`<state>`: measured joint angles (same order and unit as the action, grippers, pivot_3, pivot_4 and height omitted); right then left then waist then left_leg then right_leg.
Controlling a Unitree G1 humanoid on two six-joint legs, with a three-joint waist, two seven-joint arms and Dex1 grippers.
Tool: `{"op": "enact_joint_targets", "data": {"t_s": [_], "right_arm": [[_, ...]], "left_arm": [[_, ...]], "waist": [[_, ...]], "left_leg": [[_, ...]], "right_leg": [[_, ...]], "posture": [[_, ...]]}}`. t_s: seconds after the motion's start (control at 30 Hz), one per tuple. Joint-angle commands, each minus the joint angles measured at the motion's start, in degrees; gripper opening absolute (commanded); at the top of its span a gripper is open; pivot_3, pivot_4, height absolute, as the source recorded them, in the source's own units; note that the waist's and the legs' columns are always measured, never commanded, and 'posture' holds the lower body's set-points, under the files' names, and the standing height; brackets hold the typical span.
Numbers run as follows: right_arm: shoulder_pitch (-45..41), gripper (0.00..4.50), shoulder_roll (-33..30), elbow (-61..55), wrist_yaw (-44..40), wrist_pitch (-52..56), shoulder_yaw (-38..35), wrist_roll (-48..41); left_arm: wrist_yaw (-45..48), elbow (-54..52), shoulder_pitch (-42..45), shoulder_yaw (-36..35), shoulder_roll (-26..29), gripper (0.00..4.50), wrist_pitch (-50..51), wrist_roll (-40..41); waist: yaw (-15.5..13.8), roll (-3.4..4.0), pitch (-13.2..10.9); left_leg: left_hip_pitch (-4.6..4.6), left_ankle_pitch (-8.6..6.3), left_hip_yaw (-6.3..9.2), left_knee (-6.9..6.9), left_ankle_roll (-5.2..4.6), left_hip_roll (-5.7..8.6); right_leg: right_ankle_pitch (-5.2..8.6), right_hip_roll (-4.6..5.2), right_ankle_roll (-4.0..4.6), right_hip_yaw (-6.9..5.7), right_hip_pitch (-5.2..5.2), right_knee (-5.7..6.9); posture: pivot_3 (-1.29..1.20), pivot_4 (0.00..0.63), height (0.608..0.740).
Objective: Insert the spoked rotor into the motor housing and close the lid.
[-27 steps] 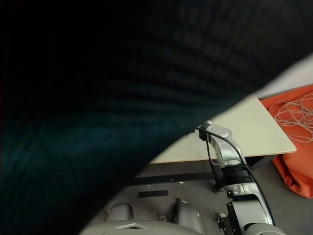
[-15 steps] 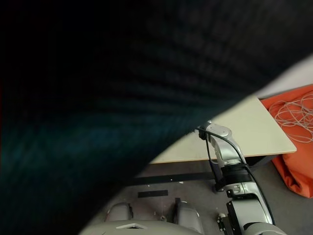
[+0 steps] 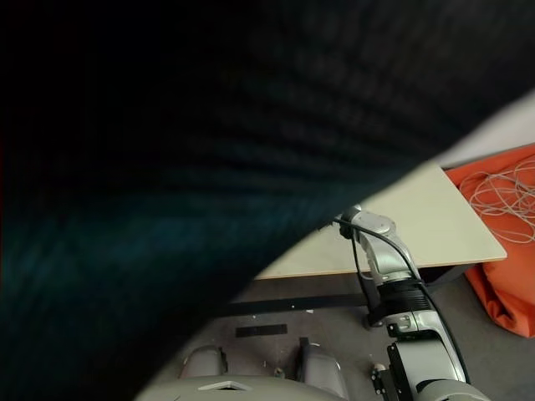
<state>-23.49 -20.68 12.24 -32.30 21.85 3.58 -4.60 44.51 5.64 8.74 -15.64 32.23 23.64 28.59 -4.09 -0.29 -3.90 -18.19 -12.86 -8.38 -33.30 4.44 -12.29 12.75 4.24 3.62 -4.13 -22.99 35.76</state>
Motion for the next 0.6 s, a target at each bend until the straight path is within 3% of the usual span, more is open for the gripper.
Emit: {"op": "enact_joint_targets", "data": {"t_s": [0.03,0.23,0.6], "right_arm": [[-1.3,4.45,-0.1,-1.1,0.4,-1.3,-0.1,0.3],[-3.4,4.45,0.8,2.4,1.5,-0.9,-1.6,-0.7],[-11.3,4.45,1.5,19.9,0.5,-5.5,-0.8,0.8]], "left_arm": [[-0.2,-2.5,0.9,-0.2,0.3,4.5,-0.8,0.0],[-0.4,-2.7,0.7,0.0,0.2,4.5,-0.8,-0.1],[-1.2,-3.5,0.2,-0.3,0.0,4.5,-1.3,-0.5]], "waist": [[0.0,0.0,0.0],[0.0,0.0,0.0],[0.1,0.0,0.0]], "left_leg": [[0.0,0.0,0.0,0.0,0.0,0.0],[0.0,0.0,0.0,0.0,0.0,0.0],[-0.02,0.0,0.0,-0.01,0.0,0.0]], "right_leg": [[0.0,0.0,0.0,0.0,0.0,0.0],[0.0,0.0,0.0,0.0,0.0,0.0],[-0.02,0.0,0.04,0.0,-0.01,0.0]], "posture": [[0.0,0.0,0.74],[0.0,0.0,0.74],[0.0,0.0,0.74]]}}
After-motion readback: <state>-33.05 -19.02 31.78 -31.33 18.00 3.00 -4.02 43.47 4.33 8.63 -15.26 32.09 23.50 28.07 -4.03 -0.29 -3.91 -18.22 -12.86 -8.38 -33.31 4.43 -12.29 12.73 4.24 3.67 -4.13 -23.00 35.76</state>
